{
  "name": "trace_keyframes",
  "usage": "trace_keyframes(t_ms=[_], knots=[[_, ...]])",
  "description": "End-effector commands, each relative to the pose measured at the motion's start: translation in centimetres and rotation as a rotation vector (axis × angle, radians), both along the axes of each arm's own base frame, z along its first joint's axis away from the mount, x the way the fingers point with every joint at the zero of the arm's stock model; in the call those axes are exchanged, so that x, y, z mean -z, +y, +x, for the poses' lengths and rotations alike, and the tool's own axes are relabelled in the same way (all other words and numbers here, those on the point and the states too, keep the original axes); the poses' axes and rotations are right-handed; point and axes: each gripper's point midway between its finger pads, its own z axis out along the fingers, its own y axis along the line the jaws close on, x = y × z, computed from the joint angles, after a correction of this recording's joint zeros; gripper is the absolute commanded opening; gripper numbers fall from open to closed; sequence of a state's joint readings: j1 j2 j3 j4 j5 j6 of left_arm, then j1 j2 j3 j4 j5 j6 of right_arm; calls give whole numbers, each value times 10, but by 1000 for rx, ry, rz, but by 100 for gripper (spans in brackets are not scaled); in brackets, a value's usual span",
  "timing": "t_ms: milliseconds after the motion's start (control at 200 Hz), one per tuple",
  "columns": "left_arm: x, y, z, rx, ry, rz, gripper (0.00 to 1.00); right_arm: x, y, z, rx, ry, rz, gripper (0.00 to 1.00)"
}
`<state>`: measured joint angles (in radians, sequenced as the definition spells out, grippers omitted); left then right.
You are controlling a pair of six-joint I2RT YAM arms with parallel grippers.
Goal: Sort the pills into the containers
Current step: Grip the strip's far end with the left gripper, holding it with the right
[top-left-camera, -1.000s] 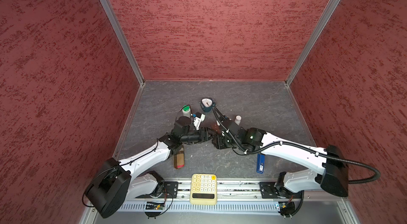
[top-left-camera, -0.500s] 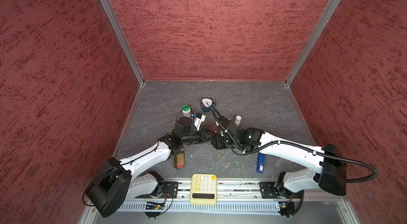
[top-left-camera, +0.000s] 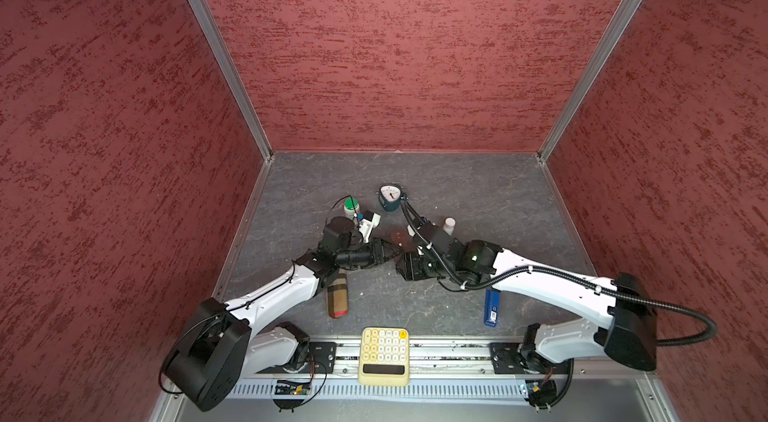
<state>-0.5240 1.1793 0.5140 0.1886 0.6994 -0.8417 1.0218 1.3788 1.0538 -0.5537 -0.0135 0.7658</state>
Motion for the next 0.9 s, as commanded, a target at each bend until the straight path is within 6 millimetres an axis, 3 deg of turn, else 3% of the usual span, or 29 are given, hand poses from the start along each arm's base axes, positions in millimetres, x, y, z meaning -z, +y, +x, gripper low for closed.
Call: trace_keyframes(t_ms=[0,386,421,541,691,897], knots=[[-6,2,-1,17,-14,-37,0,-17,-2,7,9,-45,24,62],[2,-5,1,50,21,-70,0,-5,18,7,-61,10,15,65],[3,-6,2,52,24,-70,0,4,20,7,-62,27,-7,65],[3,-7,3,60,24,-71,0,7,17,9,-53,28,-30,62],[8,-8,4,63,32,-69,0,9,10,11,-41,32,-53,49],[15,-7,4,67,40,-58,0,5,0,15,-15,23,-64,50]])
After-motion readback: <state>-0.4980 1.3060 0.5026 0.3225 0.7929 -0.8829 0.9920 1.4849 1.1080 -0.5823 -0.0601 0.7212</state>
